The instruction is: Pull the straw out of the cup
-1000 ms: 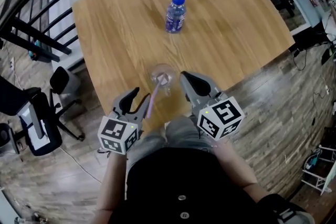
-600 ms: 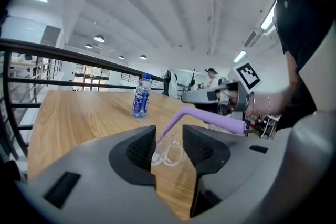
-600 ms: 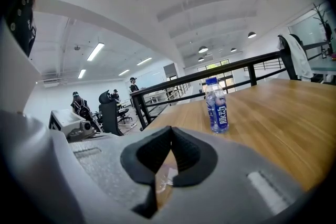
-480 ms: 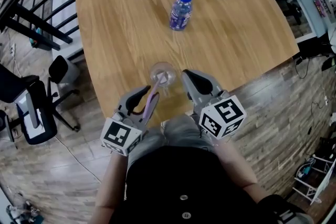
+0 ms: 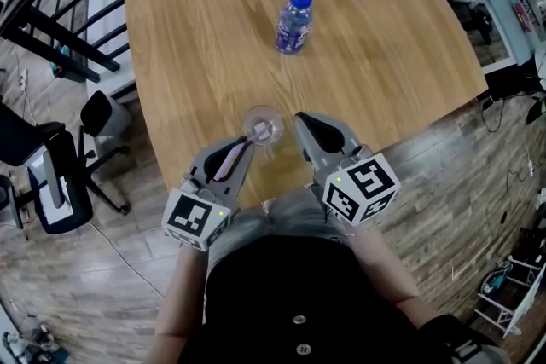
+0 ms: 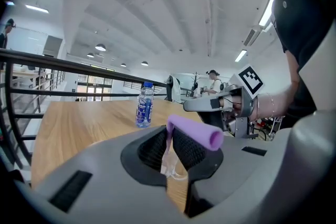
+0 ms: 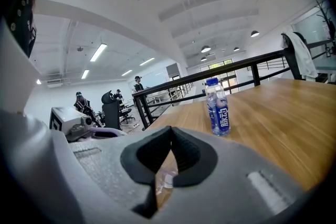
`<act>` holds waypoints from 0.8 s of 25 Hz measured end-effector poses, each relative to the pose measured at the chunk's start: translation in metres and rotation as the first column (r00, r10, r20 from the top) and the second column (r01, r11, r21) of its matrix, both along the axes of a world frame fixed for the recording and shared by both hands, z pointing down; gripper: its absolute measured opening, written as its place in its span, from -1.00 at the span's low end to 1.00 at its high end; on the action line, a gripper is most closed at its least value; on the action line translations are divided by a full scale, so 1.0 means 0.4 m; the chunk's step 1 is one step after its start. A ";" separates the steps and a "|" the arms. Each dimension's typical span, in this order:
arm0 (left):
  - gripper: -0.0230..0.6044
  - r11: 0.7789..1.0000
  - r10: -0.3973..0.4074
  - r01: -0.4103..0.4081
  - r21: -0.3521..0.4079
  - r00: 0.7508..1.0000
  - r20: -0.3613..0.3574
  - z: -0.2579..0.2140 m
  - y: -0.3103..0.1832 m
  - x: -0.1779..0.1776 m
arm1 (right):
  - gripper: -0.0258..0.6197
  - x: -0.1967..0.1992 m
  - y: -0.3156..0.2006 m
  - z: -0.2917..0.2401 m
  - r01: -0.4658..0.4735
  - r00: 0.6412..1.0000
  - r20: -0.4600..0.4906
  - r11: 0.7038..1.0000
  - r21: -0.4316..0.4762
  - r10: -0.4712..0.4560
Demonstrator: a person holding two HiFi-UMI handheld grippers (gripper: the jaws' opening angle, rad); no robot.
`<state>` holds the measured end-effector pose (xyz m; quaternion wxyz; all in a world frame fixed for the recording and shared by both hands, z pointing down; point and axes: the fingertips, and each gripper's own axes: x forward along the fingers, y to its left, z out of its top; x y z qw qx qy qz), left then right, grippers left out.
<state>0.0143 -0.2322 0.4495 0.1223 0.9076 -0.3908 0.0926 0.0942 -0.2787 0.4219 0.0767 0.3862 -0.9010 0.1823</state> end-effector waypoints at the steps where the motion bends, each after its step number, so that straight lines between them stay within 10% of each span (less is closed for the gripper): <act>1: -0.77 1.000 -0.004 0.004 0.003 1.000 0.001 -0.003 -0.008 -0.003 | -0.92 -0.001 -0.003 -0.002 0.002 1.000 0.001 1.000 0.002 -0.002; 20: -0.78 0.989 -0.145 0.144 -0.022 0.969 -0.200 -0.139 -0.095 -0.078 | -0.92 -0.017 -0.019 -0.045 0.046 0.999 0.017 0.998 0.048 -0.047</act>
